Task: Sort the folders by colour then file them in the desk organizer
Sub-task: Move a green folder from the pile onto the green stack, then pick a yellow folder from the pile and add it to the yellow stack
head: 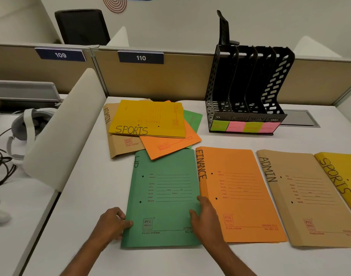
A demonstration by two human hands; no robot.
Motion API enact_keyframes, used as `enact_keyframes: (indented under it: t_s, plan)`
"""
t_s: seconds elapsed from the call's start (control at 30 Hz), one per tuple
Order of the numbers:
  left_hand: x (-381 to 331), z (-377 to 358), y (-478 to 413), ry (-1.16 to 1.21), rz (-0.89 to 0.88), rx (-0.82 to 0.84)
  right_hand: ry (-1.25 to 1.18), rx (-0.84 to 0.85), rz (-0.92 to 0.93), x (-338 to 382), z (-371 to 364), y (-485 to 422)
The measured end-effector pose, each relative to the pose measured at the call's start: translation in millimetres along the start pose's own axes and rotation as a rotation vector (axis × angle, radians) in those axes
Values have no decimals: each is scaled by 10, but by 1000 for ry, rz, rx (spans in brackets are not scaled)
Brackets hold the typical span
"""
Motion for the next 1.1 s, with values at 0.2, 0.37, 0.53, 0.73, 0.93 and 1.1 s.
enact_keyframes:
  t_s: [0.2,0.37,0.53,0.73,0.93,1.1]
  plan:
    - [-305,168,-13,-180,-130,-168,-8,-39,64,148,23,-107]
    - [-834,341,-140,17,-390,-317,-47,-67,134,452,52,-406]
    - [-1253,579,-482,119,-461,-399,-67,-91,146,757,57,-891]
    - [-1533,810,-1042,21,-432,-439,-191,-138,83,943,60,-1571]
    - [-1633,918,-1538,-38,-395,-443,-207,-169,25,971,0,-2085]
    - [-1706,954,-1794,-87,-401,-453,-223,-154,-8,999,-74,-2397]
Point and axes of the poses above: each hand's wrist, its own y-axis away from the middle knuckle, its own z-axis out of the back of the hand, x = y × z, the point moved 8 cm from there along -y, towards the middle knuckle, and after that the axes turned 2 degrees about y, right-handed, at the moved point
